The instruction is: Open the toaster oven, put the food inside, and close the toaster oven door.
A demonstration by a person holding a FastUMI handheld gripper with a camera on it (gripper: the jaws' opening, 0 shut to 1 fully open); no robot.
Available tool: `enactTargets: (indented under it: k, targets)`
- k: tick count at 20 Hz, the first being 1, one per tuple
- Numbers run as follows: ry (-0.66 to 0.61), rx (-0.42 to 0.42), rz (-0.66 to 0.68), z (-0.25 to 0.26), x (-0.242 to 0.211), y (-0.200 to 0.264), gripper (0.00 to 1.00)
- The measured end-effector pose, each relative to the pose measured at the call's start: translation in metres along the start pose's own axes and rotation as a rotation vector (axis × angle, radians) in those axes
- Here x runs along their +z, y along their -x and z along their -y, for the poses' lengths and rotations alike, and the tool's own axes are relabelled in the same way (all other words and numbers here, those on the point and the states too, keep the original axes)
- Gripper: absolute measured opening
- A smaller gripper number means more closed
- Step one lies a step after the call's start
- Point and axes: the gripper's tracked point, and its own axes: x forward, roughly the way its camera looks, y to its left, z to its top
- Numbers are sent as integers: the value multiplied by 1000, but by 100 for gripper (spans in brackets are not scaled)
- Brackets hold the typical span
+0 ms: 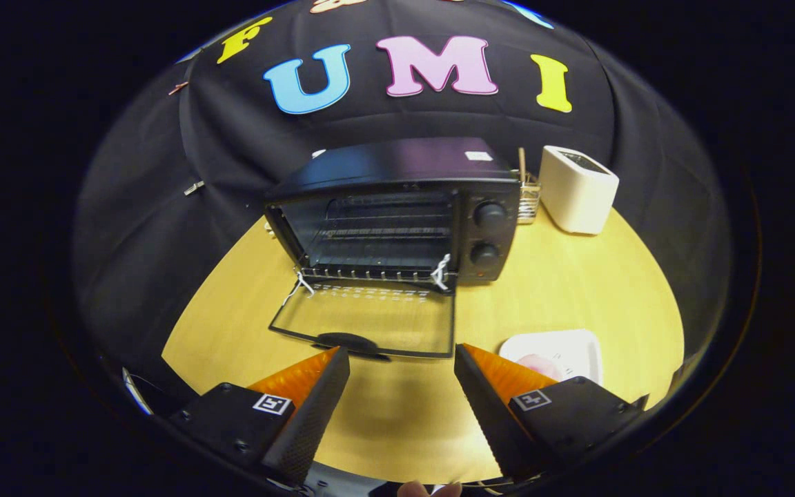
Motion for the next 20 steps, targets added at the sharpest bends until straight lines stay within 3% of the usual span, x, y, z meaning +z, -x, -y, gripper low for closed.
enactTargets:
  k: [6, 20]
  targets:
    - [46, -23, -21, 89, 8, 27, 99]
    - [7, -23, -412, 217, -77, -14, 100]
